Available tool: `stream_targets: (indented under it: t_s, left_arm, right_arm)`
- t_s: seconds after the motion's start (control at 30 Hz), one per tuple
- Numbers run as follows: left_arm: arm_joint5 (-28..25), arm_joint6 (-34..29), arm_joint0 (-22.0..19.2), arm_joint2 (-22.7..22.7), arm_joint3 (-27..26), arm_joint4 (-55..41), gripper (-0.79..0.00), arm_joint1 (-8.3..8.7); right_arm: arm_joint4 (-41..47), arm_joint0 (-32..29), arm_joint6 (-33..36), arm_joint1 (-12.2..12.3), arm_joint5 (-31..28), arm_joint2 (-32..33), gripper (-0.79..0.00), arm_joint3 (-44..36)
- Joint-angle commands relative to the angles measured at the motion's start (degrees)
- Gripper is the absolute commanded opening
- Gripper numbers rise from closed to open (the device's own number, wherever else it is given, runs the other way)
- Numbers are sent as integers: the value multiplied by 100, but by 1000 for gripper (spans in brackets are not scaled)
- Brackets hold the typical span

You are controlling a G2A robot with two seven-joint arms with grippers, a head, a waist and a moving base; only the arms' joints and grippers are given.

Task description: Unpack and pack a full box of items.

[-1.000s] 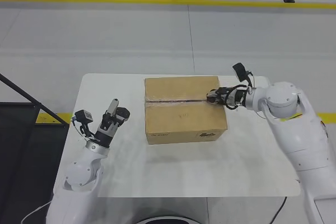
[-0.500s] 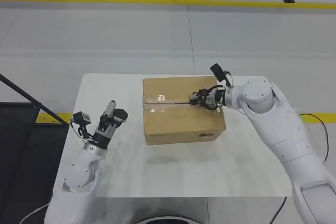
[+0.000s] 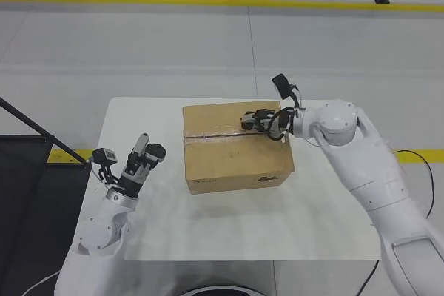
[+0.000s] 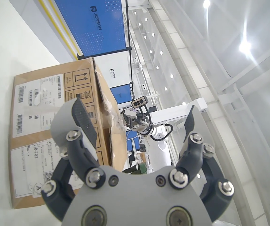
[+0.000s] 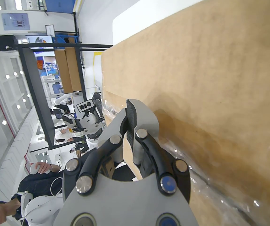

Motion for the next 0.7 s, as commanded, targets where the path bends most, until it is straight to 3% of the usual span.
stream_targets:
  t_s: [0.0, 0.33, 0.5, 0.67]
  left_arm:
    - [7, -31, 10, -31, -52, -13, 0, 9]
    - [-8, -228, 15, -109, -210, -102, 0, 48]
    - [10, -337, 7, -141, -252, -114, 0, 70]
    - [50, -425, -14, -181, -284, -115, 0, 92]
  right_arm:
    - [-37, -247, -77, 123, -158, 345, -785, -288]
    - [-57, -2466, -850, 753, -759, 2712, -785, -2319]
    - [191, -3445, -1322, 879, -1219, 3704, -785, -2801]
    - [598, -4000, -1624, 914, -1667, 4309, -779, -2850]
